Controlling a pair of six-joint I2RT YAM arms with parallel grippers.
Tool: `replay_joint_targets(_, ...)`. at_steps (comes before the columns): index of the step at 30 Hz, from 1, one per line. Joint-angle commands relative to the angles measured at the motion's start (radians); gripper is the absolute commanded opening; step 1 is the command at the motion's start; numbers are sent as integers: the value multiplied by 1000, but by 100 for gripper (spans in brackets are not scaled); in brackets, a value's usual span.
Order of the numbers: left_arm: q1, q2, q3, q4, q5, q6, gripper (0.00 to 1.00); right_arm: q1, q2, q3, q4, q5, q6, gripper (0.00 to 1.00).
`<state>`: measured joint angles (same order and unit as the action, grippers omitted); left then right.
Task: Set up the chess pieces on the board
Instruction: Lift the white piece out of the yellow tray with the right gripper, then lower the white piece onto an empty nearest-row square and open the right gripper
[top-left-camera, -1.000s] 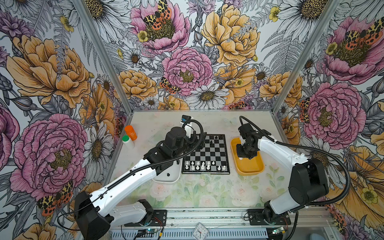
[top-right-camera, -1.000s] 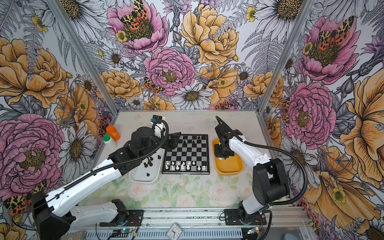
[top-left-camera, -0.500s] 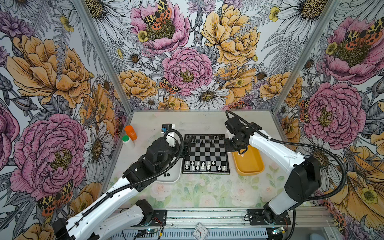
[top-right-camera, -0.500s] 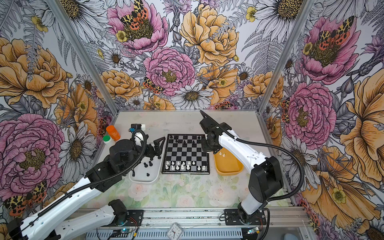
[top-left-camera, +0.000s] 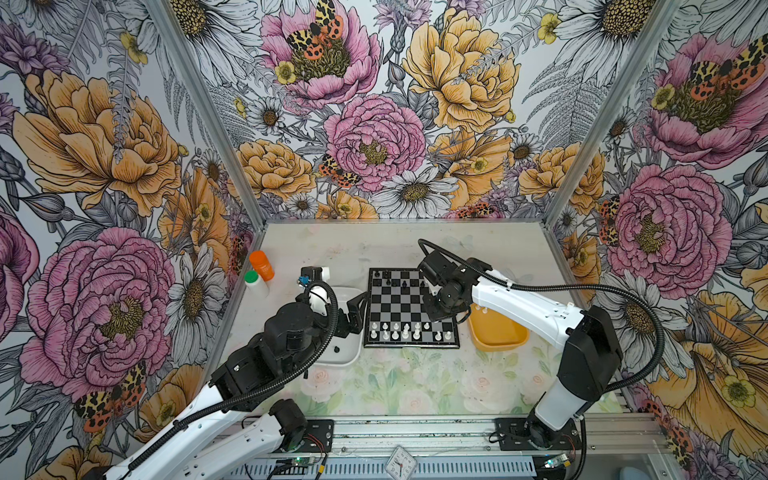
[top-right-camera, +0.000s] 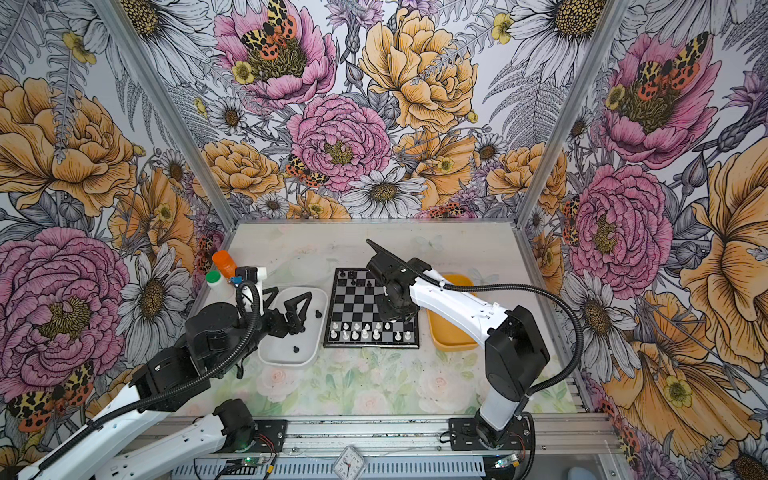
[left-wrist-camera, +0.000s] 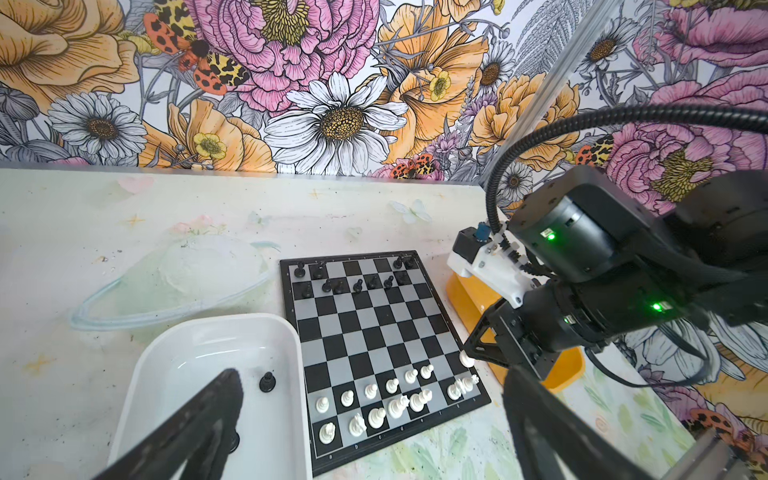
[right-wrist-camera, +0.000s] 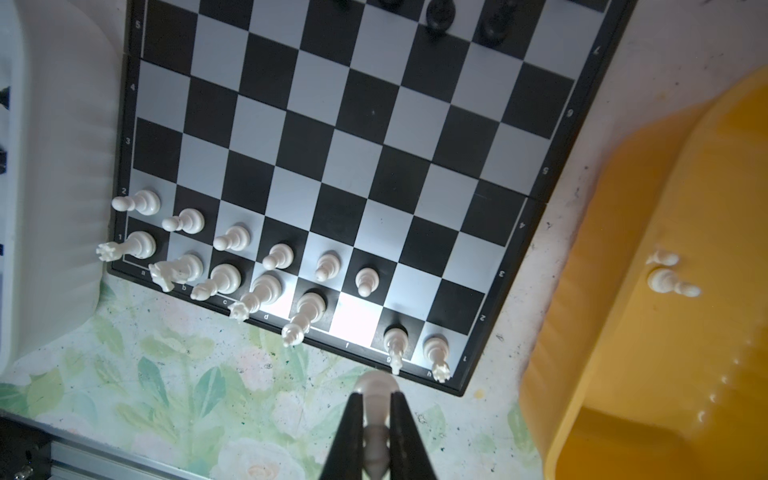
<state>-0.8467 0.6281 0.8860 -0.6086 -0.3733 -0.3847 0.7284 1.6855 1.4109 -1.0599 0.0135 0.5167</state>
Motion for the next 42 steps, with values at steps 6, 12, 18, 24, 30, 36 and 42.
replay_joint_targets(6,-20,0,7,-123,157,-54,99,44,39,-70,83,-1,72,10)
replay_joint_targets(12,-38,26,15,-134,245,-53,99,50,55,-106,122,-8,83,10)
replay_joint_targets(18,-47,48,6,-158,302,-61,99,57,81,-112,149,-18,89,10)
replay_joint_targets(24,-50,94,-1,-193,353,-56,99,59,109,-107,161,-23,92,10)
replay_joint_targets(30,-49,103,-1,-203,365,-52,99,59,124,-120,174,-23,97,9)
replay_joint_targets(36,-49,101,6,-214,359,-51,99,59,138,-122,182,-20,92,10)
replay_joint_targets(42,-50,101,16,-221,355,-46,99,59,149,-122,182,-14,87,10)
